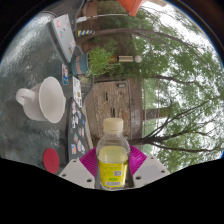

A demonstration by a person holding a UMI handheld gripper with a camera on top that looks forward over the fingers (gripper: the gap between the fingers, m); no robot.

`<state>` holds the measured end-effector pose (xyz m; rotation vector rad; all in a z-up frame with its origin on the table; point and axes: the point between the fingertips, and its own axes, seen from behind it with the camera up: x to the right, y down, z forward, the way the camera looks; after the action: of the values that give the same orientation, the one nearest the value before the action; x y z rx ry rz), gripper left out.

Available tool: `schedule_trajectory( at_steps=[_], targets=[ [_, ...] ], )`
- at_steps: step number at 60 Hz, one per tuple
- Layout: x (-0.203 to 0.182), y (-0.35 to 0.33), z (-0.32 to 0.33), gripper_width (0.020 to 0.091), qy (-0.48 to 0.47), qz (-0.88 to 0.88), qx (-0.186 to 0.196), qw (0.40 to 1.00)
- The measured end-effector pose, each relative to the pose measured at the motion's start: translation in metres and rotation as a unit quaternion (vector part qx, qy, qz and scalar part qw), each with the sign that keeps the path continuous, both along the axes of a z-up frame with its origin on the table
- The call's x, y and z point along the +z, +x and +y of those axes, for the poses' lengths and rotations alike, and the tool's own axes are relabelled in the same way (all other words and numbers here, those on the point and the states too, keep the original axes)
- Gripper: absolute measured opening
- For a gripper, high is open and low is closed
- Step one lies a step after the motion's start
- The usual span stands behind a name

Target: Pour water

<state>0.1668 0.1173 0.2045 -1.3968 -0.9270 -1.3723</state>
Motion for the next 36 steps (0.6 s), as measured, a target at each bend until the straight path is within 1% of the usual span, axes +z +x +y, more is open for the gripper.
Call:
schedule_trajectory(
  at_steps=[4,6,7,8,9,12,13,14,17,18,19,20,21,24,25,31,36],
  targets=[
    [-0.013,-0.029,0.012,0.0379,-0.047,-0.142,0.019,0.989],
    [-0.007,-0.035,0.022,0.0379,-0.077,-0.204,0.038,0.975],
    [-0.007,-0.040,0.023,0.0380,-0.081,-0.233,0.042,0.968],
    [-0.010,-0.050,0.016,0.0379,-0.079,-0.270,0.039,0.959],
    [-0.007,-0.049,0.027,0.0379,-0.088,-0.290,0.049,0.952],
    [-0.011,-0.055,0.030,0.0380,-0.104,-0.365,0.055,0.924],
    [-0.013,-0.058,0.031,0.0381,-0.110,-0.386,0.060,0.914],
    [-0.026,-0.063,0.026,0.0381,-0.098,-0.405,0.053,0.907],
    [-0.030,-0.070,0.024,0.0381,-0.111,-0.455,0.067,0.881],
    [-0.023,-0.071,0.033,0.0380,-0.134,-0.467,0.085,0.870],
    [-0.024,-0.072,0.031,0.0383,-0.138,-0.478,0.089,0.863],
    [-0.024,-0.073,0.030,0.0383,-0.141,-0.487,0.091,0.857],
    [-0.033,-0.076,0.027,0.0383,-0.126,-0.496,0.079,0.855],
    [-0.031,-0.077,0.022,0.0383,-0.128,-0.499,0.081,0.853],
    [-0.025,-0.075,0.031,0.0383,-0.149,-0.494,0.094,0.851],
    [-0.026,-0.076,0.029,0.0383,-0.151,-0.492,0.097,0.852],
    [-0.022,-0.081,0.030,0.0383,-0.139,-0.469,0.107,0.866]
  ],
)
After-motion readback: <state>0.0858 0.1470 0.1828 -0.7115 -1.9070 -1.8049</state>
